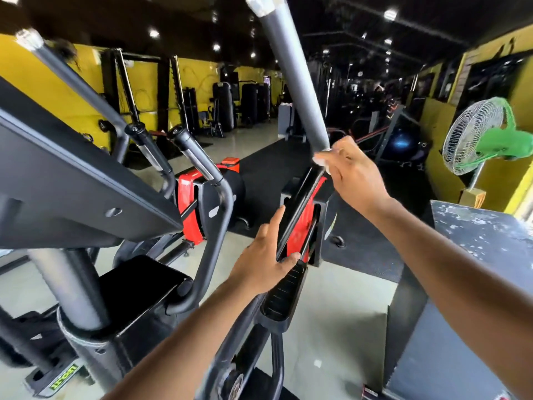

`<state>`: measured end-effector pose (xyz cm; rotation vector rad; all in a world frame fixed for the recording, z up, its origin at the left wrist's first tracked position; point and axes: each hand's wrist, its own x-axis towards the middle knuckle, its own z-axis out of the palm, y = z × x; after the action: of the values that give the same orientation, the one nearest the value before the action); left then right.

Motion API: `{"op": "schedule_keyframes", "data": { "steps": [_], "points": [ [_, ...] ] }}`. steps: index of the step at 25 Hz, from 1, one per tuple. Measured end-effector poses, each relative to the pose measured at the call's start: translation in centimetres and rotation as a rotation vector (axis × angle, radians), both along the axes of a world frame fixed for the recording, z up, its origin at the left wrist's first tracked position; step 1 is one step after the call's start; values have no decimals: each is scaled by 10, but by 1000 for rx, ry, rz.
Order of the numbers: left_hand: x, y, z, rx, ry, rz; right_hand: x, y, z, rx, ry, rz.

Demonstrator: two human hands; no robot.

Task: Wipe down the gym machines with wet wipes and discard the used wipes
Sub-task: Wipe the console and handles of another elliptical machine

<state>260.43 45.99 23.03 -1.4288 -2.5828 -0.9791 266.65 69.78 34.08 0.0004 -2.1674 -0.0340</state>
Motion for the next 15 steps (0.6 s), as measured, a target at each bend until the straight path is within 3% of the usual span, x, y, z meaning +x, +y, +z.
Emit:
{"op": "schedule_keyframes", "data": {
  "steps": [3, 10, 15],
  "points": [
    [-8, 19, 3, 23, 11, 39, -8, 9, 13, -159, 216, 57],
    [-7, 21, -1, 52, 88, 71, -22, 4, -30, -172, 88, 143],
    [-7, 21, 0, 56, 85, 60, -23, 0, -12, -213, 162, 155]
  ]
}}
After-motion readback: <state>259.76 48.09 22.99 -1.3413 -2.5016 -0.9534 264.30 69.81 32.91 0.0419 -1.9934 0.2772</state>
